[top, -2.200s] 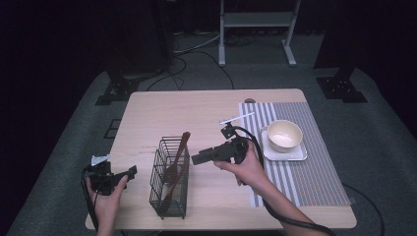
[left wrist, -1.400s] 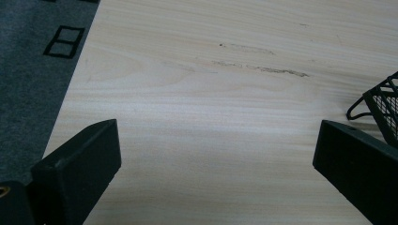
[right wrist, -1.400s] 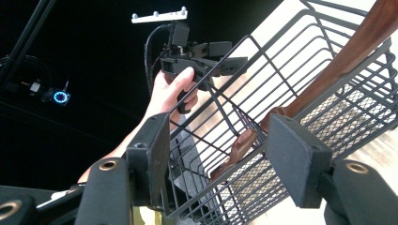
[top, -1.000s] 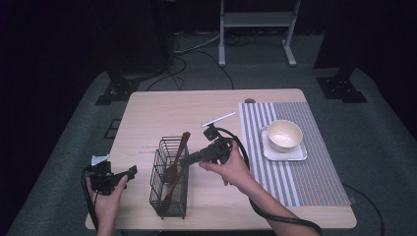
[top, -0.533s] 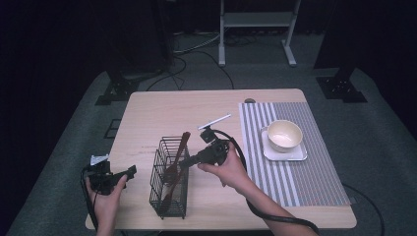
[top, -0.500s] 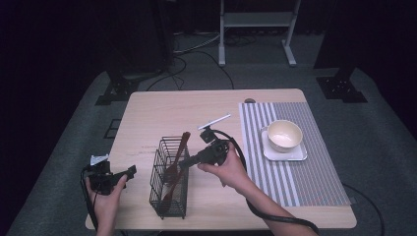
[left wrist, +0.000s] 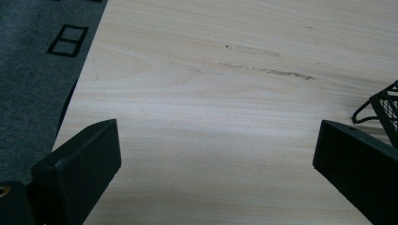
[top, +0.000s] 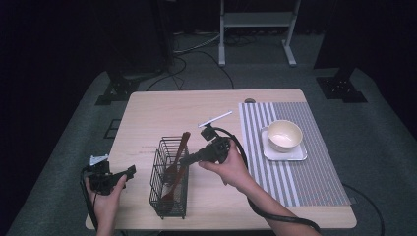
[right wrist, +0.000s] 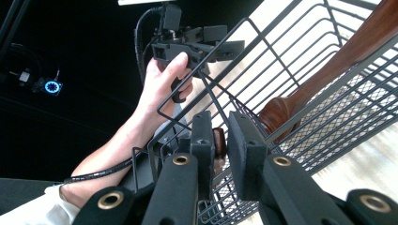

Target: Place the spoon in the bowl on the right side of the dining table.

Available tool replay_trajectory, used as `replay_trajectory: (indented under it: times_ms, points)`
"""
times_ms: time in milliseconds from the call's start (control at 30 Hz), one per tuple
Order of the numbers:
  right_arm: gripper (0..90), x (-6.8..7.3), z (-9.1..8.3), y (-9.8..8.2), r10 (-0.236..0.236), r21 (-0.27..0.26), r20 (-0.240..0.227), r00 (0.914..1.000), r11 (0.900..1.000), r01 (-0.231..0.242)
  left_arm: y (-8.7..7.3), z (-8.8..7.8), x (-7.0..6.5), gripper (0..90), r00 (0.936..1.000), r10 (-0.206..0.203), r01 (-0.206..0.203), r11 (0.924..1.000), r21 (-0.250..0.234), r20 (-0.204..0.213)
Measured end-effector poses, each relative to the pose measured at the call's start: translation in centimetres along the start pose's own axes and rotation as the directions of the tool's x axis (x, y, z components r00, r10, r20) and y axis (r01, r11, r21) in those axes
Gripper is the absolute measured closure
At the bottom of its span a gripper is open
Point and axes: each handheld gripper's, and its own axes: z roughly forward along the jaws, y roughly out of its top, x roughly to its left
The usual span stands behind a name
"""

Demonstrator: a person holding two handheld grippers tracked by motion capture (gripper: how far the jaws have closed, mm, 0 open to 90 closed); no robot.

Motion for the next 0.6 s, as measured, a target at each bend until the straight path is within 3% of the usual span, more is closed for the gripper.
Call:
replay_trajectory:
  times_ms: [600]
  points:
    - [83.0, 0.9, -3.5, 1.6, -0.005, -0.065, 0.032, 0.9995, 0.998, 0.007, 0.0, -0.1, 0.0, 0.2, 1.0000, -0.003, 0.003, 1.0000, -0.008, -0.001]
